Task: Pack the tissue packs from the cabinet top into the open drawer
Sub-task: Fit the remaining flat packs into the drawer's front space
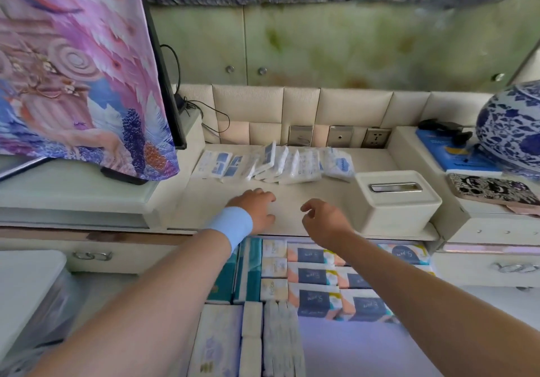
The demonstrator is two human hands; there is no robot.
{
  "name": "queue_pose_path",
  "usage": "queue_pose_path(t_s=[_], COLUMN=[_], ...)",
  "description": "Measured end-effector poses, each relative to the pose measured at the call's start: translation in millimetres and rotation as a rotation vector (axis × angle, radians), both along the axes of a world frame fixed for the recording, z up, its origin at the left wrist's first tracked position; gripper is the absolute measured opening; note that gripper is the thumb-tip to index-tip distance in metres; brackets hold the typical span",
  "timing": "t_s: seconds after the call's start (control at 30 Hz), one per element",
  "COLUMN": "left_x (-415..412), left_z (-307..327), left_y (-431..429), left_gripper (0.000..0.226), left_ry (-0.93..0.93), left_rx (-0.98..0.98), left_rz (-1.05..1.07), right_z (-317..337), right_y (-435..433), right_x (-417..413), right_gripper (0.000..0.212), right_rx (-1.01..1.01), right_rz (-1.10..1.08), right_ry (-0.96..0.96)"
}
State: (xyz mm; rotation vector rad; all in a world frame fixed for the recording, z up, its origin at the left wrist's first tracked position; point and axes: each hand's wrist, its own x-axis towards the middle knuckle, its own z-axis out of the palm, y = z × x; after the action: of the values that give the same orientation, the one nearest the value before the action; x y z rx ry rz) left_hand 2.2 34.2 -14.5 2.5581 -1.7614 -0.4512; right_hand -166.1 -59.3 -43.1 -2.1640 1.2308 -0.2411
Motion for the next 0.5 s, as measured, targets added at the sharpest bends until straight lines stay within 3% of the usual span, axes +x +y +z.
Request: queue_pose_path(t_s=[0.37,0.5], left_x=[117.7,147.9], left_z=[-33.7,-47.5], left_y=[-59.0,-69.7], left_gripper=[0.059,0.075], left_ry=[-0.012,-0.035], left_rx=[-0.064,-0.086], left_rz=[0.241,0.292], right_z=[7.1,1.0], right_y=[-58.2,-78.8], right_x=[138.9,183.1], right_gripper=[0.048,0.081], right_rx=[-0.311,-0.458], right_rz=[0.167,0.245], right_ry=[0.203,0.503])
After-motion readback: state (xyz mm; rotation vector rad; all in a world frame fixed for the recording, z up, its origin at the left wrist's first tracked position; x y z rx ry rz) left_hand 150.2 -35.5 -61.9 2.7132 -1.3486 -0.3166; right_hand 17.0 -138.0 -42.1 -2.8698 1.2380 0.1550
